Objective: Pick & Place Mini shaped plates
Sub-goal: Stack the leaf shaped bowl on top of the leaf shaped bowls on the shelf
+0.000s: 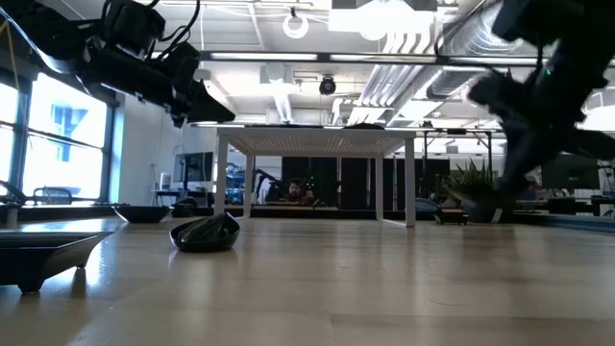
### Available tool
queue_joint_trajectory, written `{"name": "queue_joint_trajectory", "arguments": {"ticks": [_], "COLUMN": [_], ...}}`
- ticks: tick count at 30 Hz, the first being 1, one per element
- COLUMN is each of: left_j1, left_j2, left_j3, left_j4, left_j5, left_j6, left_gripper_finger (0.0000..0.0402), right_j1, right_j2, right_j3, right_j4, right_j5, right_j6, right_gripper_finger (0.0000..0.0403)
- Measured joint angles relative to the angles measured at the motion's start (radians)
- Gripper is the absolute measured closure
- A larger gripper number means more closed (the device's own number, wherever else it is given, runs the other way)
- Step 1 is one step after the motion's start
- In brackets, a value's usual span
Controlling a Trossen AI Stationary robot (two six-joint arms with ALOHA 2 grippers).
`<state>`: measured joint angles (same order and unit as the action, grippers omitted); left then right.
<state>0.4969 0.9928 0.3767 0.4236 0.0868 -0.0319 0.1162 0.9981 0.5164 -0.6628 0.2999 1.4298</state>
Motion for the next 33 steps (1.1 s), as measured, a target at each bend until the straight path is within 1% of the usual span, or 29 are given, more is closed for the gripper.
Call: {"name": "queue_joint_trajectory", "arguments": {"ticks": [3,6,10,12,17,20,22,28,33], "left_j1": [0.000,0.000,0.000,0.000,0.000,0.000,0.000,0.000,0.000], "left_j2": [0.000,0.000,0.000,0.000,0.000,0.000,0.000,0.000,0.000], "left_j3": [0.000,0.000,0.000,0.000,0.000,0.000,0.000,0.000,0.000], "left_j4": [-0.005,-0.006,-0.009,-0.009,-0.009,-0.009,-0.009,-0.010,-0.010], "left_j5": [0.000,0.000,0.000,0.000,0.000,0.000,0.001,0.000,0.001], "left_j6": [0.000,0.000,0.000,0.000,0.000,0.000,0.000,0.000,0.000], "left_gripper_finger": [0.0400,0.0400,0.0400,0.0400,0.0400,0.0400,0.0400,0.0400,0.0400], "right_j1": [0.000,-0.013,-0.080,-0.135,-0.298,-0.380,-0.428,-0.547,-0.597], "right_j2": [-0.025,-0.029,-0.029,-0.029,0.009,0.078,0.134,0.288,0.364], "right_j3": [0.070,0.158,0.275,0.333,0.474,0.544,0.581,0.649,0.649], "right_j4": [0.023,0.043,0.074,0.104,0.159,0.175,0.175,0.185,0.223], "right_j5": [0.044,0.113,0.210,0.225,0.197,0.181,0.148,0.079,0.057], "right_j6": [-0.064,-0.135,-0.234,-0.269,-0.346,-0.383,-0.387,-0.327,-0.250], "right_gripper_finger": [0.0400,0.0399,0.0400,0.0401,0.0399,0.0400,0.0400,0.0391,0.0383]}}
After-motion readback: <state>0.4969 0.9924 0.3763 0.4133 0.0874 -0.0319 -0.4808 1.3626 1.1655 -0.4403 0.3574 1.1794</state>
